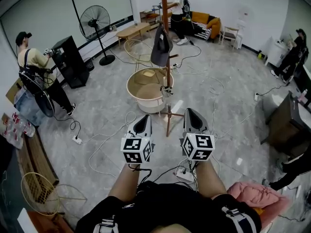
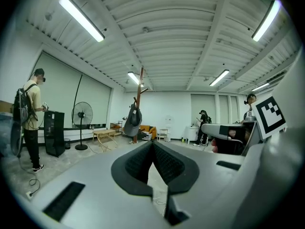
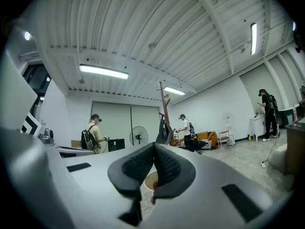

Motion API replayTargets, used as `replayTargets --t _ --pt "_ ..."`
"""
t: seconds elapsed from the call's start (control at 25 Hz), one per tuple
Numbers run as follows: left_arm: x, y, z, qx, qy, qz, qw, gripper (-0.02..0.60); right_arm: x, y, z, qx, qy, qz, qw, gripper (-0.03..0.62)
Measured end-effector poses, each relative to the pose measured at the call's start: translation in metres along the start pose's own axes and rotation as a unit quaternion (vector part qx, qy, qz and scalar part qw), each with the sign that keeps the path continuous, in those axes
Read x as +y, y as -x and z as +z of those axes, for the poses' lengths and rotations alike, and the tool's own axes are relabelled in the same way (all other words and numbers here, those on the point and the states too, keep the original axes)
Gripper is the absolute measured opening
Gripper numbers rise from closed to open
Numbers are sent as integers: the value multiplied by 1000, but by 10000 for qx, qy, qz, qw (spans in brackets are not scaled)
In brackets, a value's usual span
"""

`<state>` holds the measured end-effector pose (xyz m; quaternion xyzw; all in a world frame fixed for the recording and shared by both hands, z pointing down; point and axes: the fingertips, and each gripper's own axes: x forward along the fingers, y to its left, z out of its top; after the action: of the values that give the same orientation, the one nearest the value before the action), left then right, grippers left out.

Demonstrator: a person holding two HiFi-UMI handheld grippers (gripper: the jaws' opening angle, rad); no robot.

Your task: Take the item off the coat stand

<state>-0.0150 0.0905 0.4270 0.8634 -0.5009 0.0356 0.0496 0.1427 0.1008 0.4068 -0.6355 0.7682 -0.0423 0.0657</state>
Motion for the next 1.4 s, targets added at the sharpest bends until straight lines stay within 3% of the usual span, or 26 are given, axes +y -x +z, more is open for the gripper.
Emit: replayTargets --t 0.4,0.72,1.0,1.24,1.4 --pt "-7 -35 2 1 -65 -9 10000 12 -30 -21 -4 58 -206 7 9998 15" --pt "35 -96 1 -70 -57 -83 9999 11 -45 -90 -18 63 -79 -180 9998 15" --pt "108 -190 -2 80 17 -144 9999 12 -50 -202 -22 64 94 -292 9995 15" --pt "179 -286 42 -78 -7 -429 9990 12 -51 -319 -4 8 104 -460 9989 15" --pt "225 -346 52 -62 7 -577 9983 11 -55 -392 -2 -27 132 -586 9982 15"
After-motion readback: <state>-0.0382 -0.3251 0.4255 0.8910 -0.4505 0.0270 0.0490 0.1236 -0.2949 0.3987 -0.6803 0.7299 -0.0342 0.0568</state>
